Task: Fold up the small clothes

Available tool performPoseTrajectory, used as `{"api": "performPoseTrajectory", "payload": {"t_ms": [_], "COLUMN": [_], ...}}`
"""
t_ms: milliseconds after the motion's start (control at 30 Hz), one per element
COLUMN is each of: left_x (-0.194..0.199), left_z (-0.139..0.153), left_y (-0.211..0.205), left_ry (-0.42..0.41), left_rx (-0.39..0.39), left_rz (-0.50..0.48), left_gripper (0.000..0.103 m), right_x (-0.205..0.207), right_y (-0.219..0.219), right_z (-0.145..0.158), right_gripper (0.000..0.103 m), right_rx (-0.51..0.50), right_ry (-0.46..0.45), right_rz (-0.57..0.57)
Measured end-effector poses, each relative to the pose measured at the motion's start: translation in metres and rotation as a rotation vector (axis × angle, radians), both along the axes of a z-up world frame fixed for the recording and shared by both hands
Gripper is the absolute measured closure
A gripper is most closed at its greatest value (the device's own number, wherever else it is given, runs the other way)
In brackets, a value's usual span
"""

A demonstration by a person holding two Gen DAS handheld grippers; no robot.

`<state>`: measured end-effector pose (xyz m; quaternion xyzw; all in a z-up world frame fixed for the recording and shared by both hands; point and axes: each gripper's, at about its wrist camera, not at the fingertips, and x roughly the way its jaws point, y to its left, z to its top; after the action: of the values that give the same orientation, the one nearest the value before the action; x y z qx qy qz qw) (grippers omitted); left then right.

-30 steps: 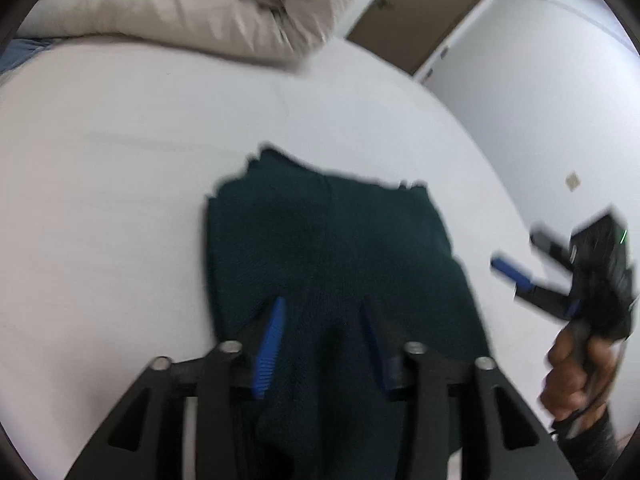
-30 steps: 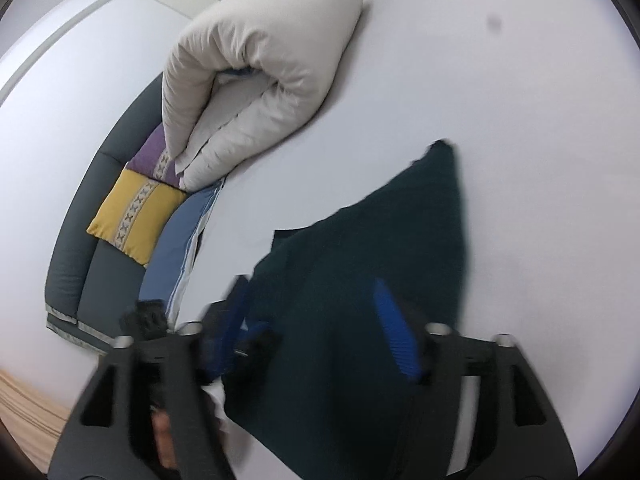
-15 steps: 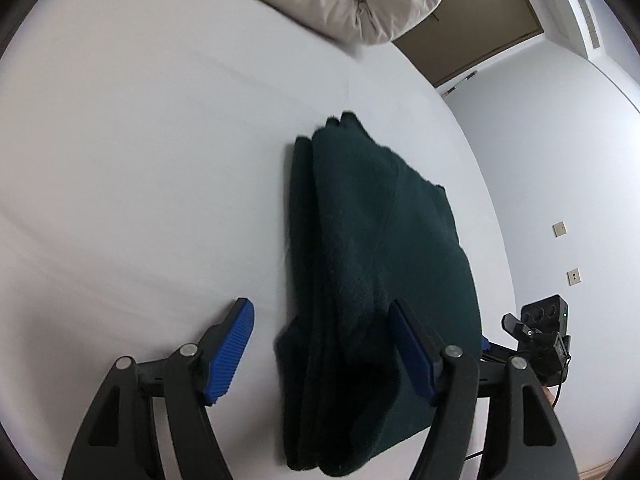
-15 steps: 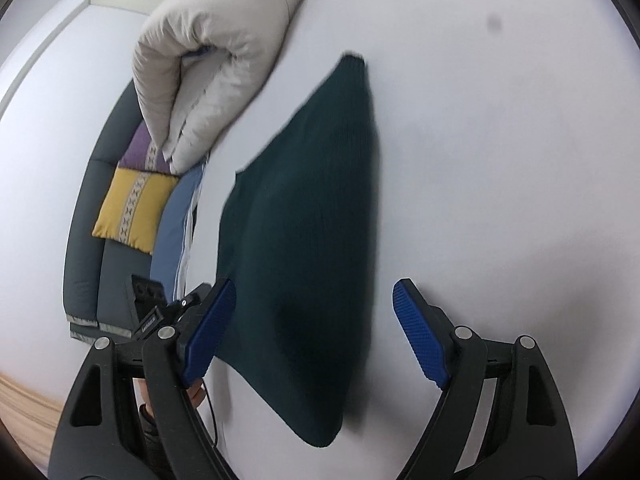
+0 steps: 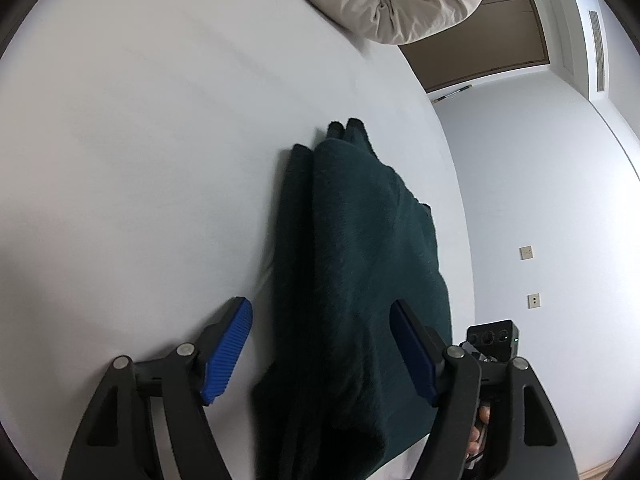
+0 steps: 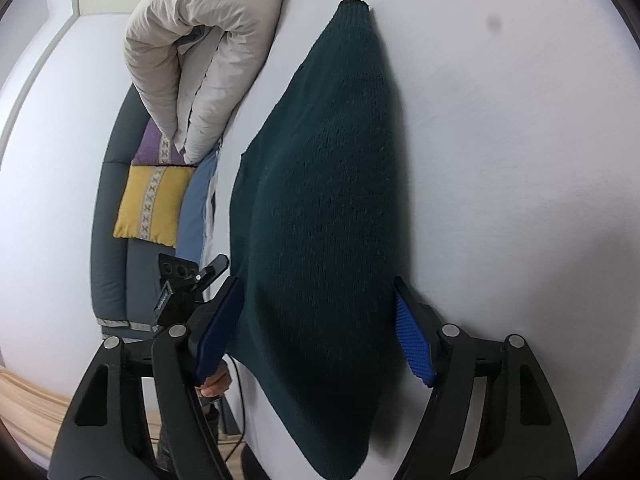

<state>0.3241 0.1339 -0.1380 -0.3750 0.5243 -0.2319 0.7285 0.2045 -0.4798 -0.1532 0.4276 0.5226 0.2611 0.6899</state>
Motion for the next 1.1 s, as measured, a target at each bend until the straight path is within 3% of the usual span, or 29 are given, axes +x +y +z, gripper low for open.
{"api": "performPoseTrajectory", "payload": {"t_ms": [267,333,433,567,833,1100], "left_x": [0.015,0.016,0.013,0.006,-0.032,-0.113], "left_z": [0.0,-0.002,-0.009,0.005,0.052,0.09], "left_y": [-0.025,-0.024,-0.025,-0.035,-0.042,-0.053], "left_ry": [0.017,0.035,0.056,0.023,-0.061,-0.137], "left_rx": [0.002,0.016,0.015,0.087,0.16,0.174], "left_rz": [-0.066,-0.057,-0.046,-0.044,-0.062,-0.11], "left_gripper": [0.033,0.058,0.072,0.076,0.078,0.078], "right_x": [-0.003,-0.002,-0.003,-0.011,-0.043,-0.141], "right_y": [0.004,0.008,0.012,0.012,0.025,0.027], "right_z": [0.001,0.001,0.004,0.012,0.065,0.111], "right_gripper": [0.033,0.039,0.048,0.058,0.063,0.063], "right_rx": [-0.04,-0.07,-0.109,-0.152,-0.238,-0.246], "right_ry": [0.019,0.025,0.019,-0.009,-0.112,-0.191], "right_rz": [0.023,0.027,0.032,0.028,0.042,0.042]}}
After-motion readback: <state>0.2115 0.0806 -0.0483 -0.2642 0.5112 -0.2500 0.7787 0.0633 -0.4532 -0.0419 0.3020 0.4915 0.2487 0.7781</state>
